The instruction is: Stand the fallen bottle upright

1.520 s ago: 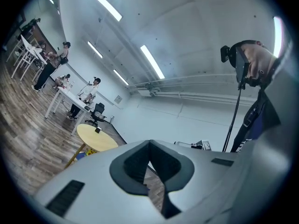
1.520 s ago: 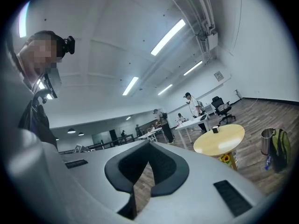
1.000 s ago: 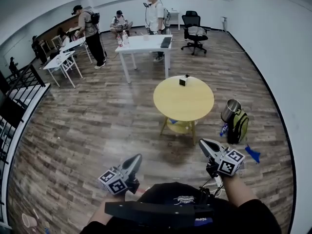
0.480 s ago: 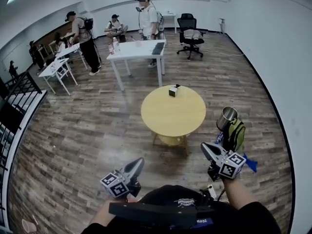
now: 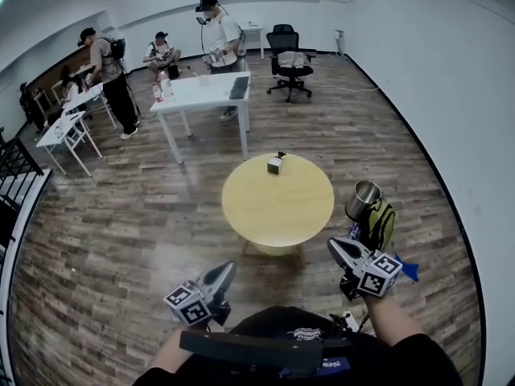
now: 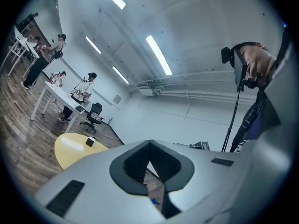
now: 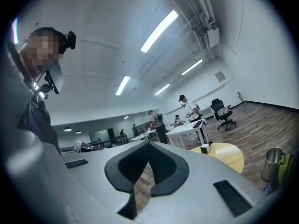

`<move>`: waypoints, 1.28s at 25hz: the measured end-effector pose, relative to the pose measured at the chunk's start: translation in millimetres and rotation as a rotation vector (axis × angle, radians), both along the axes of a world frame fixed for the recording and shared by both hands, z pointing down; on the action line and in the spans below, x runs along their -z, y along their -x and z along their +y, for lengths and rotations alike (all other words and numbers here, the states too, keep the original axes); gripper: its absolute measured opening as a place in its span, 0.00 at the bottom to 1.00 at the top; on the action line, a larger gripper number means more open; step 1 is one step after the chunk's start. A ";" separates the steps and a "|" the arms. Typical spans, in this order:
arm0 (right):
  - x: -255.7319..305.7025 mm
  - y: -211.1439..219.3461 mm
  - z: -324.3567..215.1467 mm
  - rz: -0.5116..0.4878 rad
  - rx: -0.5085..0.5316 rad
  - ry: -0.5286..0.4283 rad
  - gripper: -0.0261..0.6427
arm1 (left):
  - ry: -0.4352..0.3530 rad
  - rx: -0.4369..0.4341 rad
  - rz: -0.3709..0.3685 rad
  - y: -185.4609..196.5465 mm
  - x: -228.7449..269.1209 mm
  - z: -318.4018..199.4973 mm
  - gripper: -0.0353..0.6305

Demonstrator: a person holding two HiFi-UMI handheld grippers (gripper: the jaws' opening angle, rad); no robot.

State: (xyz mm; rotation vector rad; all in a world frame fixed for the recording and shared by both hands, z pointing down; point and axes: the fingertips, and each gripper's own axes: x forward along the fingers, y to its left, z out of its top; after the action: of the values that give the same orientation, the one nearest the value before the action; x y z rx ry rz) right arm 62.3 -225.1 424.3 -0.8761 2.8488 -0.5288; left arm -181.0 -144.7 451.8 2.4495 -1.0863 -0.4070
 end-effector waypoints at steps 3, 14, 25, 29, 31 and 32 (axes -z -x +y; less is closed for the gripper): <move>7.7 37.7 -31.4 0.004 -0.035 -0.015 0.08 | -0.023 -0.039 -0.015 42.1 -1.7 -37.6 0.09; -1.6 118.8 -111.8 0.018 -0.071 -0.001 0.08 | 0.009 -0.075 0.010 122.3 -6.2 -135.5 0.09; -27.7 48.1 -271.5 -0.021 0.027 0.020 0.08 | 0.024 0.037 -0.024 49.0 -10.5 -271.5 0.09; -21.5 13.6 -340.8 0.004 0.107 -0.010 0.08 | 0.033 0.081 -0.033 -1.4 -6.1 -327.1 0.09; -20.7 -0.4 -374.4 0.005 0.137 -0.026 0.08 | 0.032 0.098 -0.029 -22.6 -4.2 -353.6 0.09; -21.5 -5.8 -389.3 0.002 0.148 -0.026 0.08 | 0.035 0.104 -0.027 -32.2 -2.5 -366.0 0.09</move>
State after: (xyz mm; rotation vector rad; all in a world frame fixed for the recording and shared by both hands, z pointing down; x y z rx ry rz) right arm 68.0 -614.4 445.8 -0.6654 2.9307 -0.5047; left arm -148.9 -510.7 454.3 2.3818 -1.2253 -0.3846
